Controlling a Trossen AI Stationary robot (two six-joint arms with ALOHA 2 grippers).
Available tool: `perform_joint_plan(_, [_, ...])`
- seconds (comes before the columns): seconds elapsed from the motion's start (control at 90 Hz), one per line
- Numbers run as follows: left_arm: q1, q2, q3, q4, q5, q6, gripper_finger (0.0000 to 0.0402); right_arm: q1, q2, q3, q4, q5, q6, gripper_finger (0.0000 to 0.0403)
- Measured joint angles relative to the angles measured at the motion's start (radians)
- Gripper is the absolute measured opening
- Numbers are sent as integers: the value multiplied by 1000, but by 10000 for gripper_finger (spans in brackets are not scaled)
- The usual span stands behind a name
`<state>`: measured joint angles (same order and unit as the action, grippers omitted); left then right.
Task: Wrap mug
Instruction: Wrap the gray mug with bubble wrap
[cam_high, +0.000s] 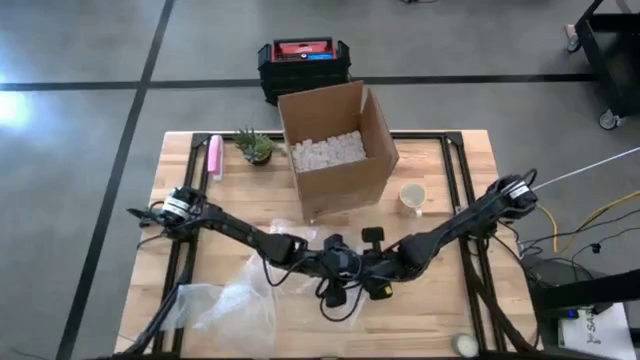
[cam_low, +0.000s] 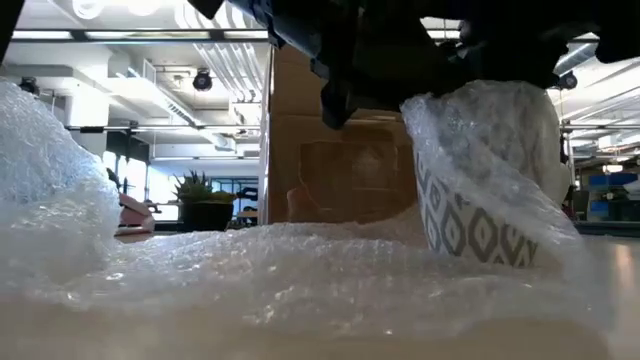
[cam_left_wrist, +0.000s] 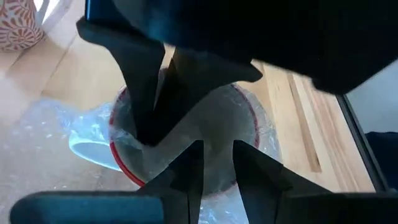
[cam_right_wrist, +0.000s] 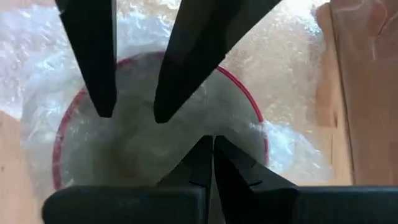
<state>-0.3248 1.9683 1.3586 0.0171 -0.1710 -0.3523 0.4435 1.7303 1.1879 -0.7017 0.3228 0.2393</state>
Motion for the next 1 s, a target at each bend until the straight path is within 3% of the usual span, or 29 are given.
perform_joint_plan(0.367, [0,0,2,-1,9,3,75,-3,13,-1,50,-39,-38,2])
perform_joint_plan(0.711, [0,-1,-1,-10,10,1,75,-2,-75,148,-206,-60,-27,2])
perform_joint_plan(0.911, [0,0,0,-10,12,2,75,0,-97,148,-228,-201,-14,2])
perform_joint_plan(1.0, [0,0,0,-9,11,2,75,-1,-93,134,-224,-198,-14,2])
